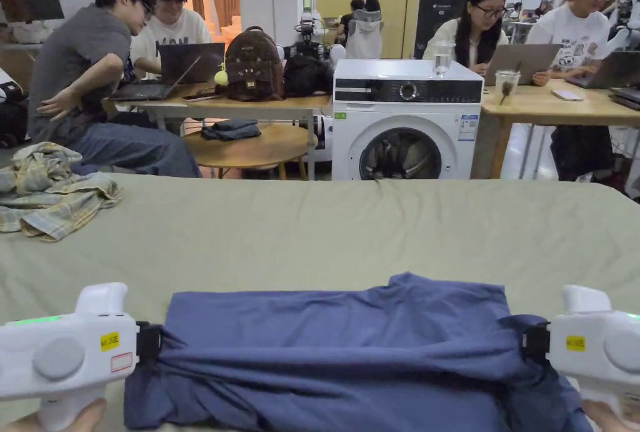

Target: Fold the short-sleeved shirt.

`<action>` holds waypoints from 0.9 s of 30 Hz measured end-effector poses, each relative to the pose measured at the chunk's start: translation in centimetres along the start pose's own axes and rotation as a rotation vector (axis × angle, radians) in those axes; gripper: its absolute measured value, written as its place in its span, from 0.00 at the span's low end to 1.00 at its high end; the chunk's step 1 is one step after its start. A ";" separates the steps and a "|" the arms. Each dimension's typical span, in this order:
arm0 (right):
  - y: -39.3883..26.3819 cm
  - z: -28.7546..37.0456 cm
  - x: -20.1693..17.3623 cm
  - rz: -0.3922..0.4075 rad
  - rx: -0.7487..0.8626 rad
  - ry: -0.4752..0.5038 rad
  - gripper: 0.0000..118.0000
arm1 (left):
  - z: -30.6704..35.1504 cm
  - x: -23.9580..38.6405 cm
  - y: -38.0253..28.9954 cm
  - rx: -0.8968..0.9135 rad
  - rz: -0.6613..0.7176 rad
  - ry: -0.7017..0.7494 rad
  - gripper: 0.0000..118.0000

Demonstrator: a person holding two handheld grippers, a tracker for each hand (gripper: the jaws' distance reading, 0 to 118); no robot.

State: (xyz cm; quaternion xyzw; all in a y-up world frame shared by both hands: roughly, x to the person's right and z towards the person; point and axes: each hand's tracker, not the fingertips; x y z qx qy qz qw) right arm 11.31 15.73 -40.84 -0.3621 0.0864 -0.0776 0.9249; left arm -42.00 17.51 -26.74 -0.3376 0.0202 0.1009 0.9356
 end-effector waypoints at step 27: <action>-6.0 7.5 -5.6 0.184 0.223 0.021 0.00 | 6.8 6.1 -3.5 0.218 -0.214 -0.120 0.00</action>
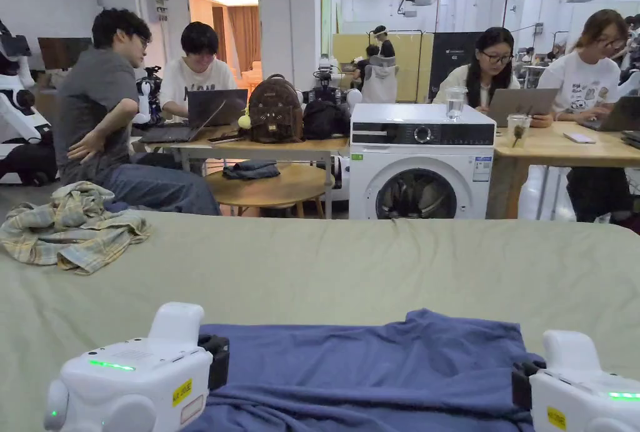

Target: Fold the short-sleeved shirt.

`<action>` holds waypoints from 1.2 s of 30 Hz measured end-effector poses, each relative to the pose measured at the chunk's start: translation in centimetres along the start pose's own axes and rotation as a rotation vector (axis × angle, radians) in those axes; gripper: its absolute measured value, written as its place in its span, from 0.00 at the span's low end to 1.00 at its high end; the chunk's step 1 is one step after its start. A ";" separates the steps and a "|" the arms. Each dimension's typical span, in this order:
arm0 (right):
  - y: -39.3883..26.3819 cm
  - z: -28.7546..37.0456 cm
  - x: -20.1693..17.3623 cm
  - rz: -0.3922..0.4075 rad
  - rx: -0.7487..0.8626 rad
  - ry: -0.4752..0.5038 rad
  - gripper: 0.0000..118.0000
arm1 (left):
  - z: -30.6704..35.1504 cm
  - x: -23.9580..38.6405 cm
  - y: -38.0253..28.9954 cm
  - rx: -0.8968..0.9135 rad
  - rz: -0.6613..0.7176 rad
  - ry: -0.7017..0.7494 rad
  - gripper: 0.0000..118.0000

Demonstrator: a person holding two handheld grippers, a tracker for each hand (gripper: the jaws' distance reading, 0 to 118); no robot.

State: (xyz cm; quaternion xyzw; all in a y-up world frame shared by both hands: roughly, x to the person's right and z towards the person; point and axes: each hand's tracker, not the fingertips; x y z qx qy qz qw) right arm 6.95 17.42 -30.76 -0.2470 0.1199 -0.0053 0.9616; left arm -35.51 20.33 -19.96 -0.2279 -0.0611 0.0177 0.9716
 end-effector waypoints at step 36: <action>-4.4 -2.5 9.8 -0.294 -0.198 -0.007 0.50 | -12.0 -6.4 -6.7 -0.431 0.186 0.189 0.00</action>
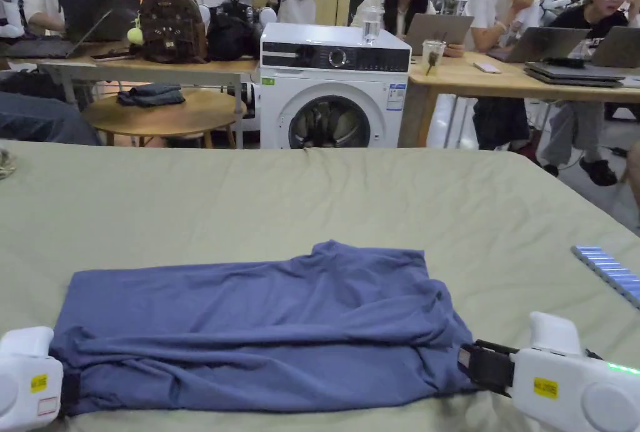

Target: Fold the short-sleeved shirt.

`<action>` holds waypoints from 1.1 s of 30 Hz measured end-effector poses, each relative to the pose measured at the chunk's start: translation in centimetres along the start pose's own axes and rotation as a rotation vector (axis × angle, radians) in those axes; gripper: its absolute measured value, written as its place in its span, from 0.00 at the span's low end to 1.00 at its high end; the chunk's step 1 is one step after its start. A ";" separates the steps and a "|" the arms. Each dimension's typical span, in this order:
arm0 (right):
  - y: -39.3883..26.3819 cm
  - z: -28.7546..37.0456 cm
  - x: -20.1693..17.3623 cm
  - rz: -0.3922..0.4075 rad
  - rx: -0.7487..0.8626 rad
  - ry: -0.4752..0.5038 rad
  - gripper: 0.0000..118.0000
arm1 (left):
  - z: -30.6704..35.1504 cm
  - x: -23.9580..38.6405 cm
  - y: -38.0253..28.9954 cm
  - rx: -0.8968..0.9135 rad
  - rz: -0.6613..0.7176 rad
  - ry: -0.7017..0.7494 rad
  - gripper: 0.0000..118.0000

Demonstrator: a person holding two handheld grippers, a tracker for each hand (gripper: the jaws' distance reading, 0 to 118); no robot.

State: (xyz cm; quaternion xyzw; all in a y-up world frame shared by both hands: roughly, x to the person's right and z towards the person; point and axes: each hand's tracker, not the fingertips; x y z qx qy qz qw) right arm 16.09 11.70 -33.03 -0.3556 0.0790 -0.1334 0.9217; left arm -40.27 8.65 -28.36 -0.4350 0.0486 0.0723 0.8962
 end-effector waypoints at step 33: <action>-6.4 10.5 0.5 0.014 -0.038 -0.105 0.00 | 14.8 -3.2 -12.6 0.063 -0.043 -0.131 0.00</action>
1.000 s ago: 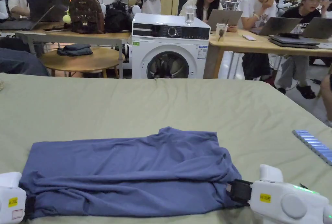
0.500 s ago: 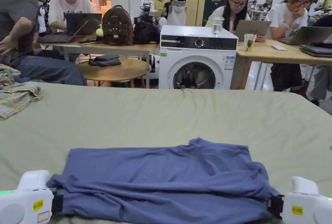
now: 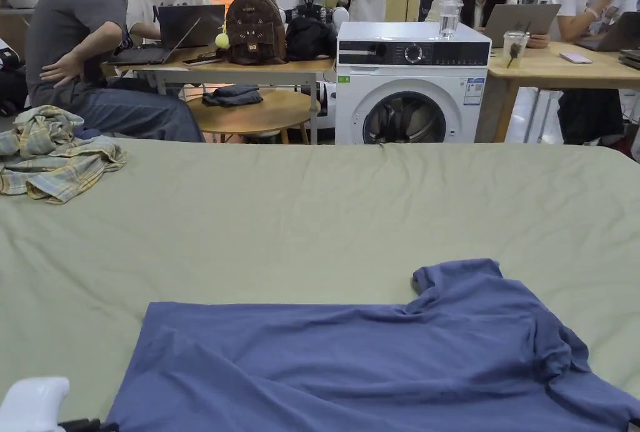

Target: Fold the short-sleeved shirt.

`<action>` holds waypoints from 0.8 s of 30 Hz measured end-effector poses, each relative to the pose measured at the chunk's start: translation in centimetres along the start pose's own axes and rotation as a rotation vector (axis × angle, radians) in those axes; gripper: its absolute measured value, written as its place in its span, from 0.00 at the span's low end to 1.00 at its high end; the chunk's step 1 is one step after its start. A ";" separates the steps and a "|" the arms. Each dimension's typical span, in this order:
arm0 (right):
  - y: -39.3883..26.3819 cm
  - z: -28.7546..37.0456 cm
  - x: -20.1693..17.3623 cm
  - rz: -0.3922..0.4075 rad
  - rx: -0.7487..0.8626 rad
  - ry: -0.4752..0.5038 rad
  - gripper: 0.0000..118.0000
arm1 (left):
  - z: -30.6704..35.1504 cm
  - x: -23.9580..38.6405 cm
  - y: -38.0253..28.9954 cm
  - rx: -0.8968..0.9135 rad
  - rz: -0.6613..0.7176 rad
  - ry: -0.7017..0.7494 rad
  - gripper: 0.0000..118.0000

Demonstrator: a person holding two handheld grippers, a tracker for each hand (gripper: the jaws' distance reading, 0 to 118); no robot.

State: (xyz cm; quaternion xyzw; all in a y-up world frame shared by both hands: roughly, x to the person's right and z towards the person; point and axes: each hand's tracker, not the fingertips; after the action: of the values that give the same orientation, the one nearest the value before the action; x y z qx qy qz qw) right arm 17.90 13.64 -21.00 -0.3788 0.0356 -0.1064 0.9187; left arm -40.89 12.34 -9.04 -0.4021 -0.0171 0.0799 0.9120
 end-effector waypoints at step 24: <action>4.1 0.4 -8.6 0.218 0.188 0.193 0.35 | 3.6 4.6 7.1 0.393 0.018 -0.070 0.30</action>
State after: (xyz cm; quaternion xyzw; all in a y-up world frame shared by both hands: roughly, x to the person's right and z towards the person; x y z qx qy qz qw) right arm 10.22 18.68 -23.79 -0.2730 0.1545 -0.0449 0.9485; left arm -37.60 20.43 -12.01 -0.2133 -0.0294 0.1039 0.9710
